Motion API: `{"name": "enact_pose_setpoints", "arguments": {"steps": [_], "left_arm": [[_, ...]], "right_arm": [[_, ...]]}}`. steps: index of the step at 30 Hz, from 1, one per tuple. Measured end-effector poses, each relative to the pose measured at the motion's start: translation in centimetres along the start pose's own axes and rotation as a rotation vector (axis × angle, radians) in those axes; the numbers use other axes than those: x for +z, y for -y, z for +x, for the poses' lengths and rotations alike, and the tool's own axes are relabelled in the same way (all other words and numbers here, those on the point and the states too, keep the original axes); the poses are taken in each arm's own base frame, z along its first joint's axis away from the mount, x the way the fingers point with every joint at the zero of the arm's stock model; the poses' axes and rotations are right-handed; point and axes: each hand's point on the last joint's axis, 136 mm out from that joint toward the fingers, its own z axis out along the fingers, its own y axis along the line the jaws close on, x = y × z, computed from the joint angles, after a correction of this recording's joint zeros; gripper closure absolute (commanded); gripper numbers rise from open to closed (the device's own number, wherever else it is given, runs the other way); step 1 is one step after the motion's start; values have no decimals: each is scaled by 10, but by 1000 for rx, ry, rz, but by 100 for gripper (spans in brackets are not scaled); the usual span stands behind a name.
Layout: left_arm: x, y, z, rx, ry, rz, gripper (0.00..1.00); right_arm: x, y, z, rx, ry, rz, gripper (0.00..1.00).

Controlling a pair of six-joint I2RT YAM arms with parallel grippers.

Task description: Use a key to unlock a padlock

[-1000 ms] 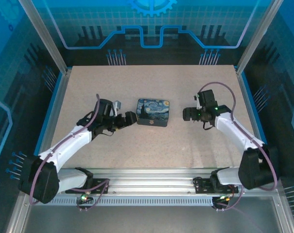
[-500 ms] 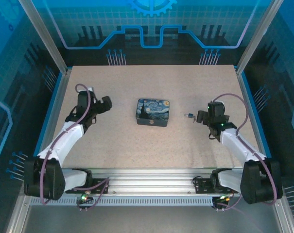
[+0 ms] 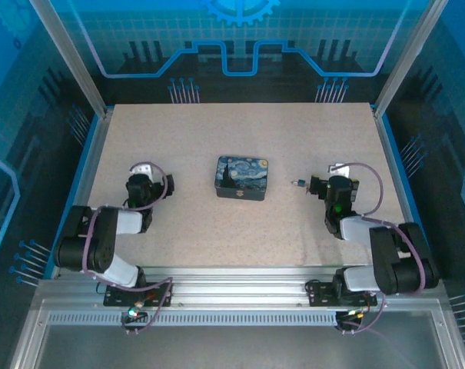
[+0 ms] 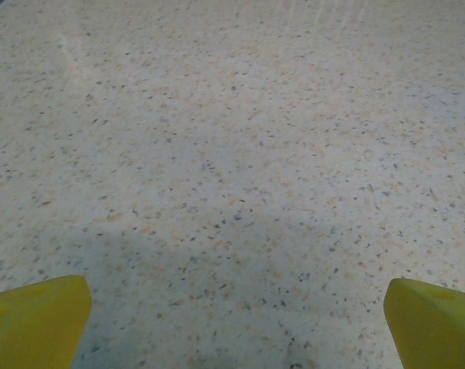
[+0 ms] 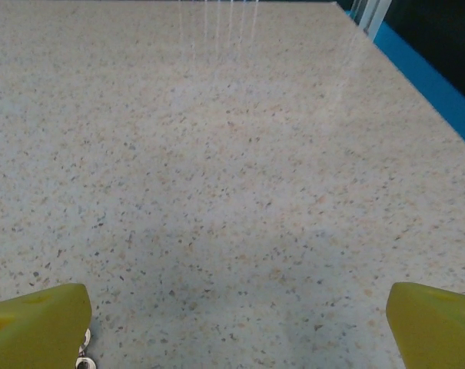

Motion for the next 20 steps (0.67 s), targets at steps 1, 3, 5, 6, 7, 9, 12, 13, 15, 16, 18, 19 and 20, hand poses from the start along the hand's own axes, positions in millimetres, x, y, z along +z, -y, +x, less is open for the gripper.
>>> {"name": "enact_pose_setpoints", "arguments": {"steps": [1,3,5,6,7,9,12,13,15,16,18,19,20], "left_arm": [[0,1,2,10,3,5,1],[0,7,-4,30,31,17,1],[-1,13,-13,43,70,26,1],[-1,14,-16,46,83,28,1],[-2,16,-19,53,95,30,1],[-2,17,-23,61,112,28,1],[-3,16,-26,62,125,20,1],[-3,16,-26,63,128,20,1],[-3,16,-28,62,133,21,1],[-3,16,-28,61,134,21,1],[-3,16,-28,61,136,21,1],[-3,16,-28,61,136,21,1],[-3,16,-29,61,137,21,1]], "right_arm": [[2,-3,0,-5,6,-13,0],[3,-13,-6,-20,33,-73,0],[9,-24,-8,-41,72,-116,0],[11,-26,-3,-49,49,-123,0],[14,-27,0,-56,37,-125,0],[15,-28,-2,-66,36,-127,0],[17,-32,-10,-68,53,-143,0],[17,-33,-12,-68,57,-146,0],[17,-34,-13,-70,59,-154,0],[17,-35,-13,-71,59,-158,0],[17,-36,-13,-71,58,-164,0],[17,-36,-13,-71,58,-167,0],[17,-37,-13,-71,58,-168,0]]}}
